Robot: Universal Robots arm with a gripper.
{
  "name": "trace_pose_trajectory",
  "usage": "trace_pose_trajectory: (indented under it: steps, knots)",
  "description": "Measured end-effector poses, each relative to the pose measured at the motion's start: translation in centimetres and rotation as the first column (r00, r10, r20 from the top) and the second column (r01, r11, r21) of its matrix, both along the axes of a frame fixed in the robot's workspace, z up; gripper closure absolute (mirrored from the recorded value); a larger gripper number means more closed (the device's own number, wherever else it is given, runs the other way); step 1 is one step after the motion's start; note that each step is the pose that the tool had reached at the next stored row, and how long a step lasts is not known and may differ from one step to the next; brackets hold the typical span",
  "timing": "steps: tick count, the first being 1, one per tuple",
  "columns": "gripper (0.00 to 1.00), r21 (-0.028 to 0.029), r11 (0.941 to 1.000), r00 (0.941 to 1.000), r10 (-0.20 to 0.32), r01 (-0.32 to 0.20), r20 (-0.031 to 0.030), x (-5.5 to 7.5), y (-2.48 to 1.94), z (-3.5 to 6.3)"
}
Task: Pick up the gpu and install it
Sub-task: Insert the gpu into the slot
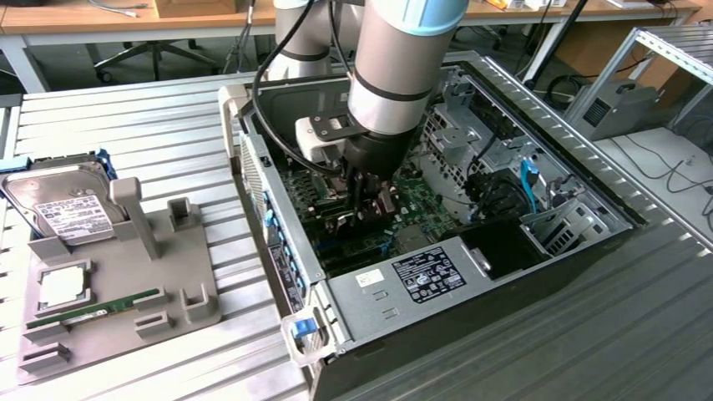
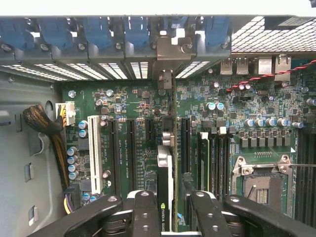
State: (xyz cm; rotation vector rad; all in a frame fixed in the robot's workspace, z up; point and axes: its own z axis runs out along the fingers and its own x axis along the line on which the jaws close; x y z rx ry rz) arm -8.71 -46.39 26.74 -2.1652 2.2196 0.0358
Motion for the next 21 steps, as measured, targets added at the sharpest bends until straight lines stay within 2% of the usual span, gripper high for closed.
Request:
trace_pose_trajectory:
  steps: [8,11,21]
  knots:
    - [0.68,-0.0006,1.0000,1.0000,0.000,0.000,-0.0002,0.00,-0.01,-0.14]
    - [0.74,-0.0006,1.0000,1.0000,0.000,0.000,-0.0002,0.00,-0.01,-0.13]
    - [0.74,-0.0006,1.0000,1.0000,0.000,0.000,-0.0002,0.00,-0.01,-0.13]
